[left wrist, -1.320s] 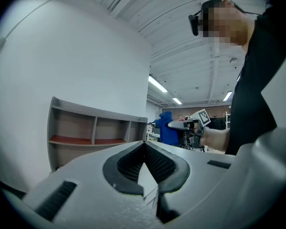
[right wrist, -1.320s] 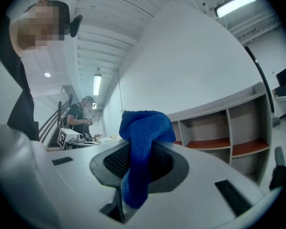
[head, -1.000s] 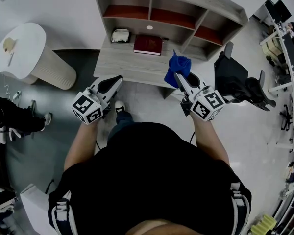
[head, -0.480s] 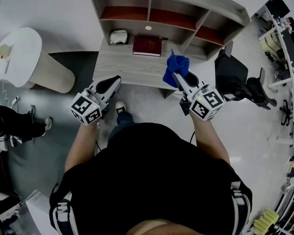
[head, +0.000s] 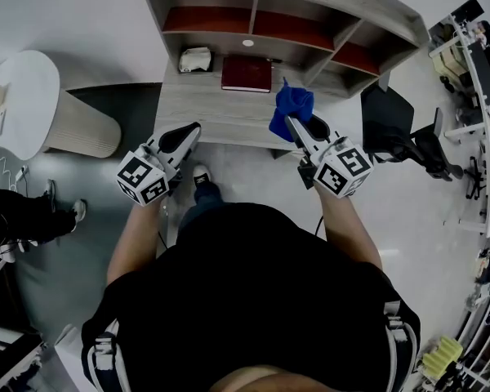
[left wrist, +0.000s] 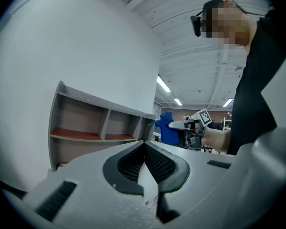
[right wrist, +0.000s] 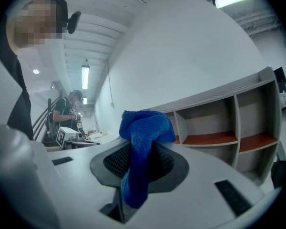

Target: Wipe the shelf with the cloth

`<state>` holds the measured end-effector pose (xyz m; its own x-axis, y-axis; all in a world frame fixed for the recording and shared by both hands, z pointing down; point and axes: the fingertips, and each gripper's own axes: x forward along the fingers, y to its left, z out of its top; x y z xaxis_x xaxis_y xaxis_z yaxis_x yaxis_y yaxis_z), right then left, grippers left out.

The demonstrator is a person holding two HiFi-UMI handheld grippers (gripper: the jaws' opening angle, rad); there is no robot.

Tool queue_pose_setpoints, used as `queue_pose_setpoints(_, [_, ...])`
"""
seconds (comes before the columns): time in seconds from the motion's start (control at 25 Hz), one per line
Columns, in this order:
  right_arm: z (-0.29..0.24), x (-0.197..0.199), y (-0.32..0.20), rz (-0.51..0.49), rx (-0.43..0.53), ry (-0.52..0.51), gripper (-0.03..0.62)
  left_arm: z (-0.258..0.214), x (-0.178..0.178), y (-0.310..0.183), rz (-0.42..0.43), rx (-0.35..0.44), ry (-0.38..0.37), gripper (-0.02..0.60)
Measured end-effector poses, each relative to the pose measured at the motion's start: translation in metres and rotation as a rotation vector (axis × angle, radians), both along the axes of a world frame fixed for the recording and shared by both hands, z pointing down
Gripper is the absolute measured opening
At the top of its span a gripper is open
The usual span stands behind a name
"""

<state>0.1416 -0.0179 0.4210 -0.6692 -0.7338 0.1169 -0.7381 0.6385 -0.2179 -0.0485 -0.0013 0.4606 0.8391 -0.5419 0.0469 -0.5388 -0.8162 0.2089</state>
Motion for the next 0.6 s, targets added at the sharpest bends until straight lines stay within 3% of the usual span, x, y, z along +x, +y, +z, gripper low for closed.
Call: queue_pose_setpoints(0.6, [0.009,-0.023,-0.035,0.013,-0.020,-0.019,0.081,0.007,-0.020,-0.042,0.022,-0.030,0.001,0.017])
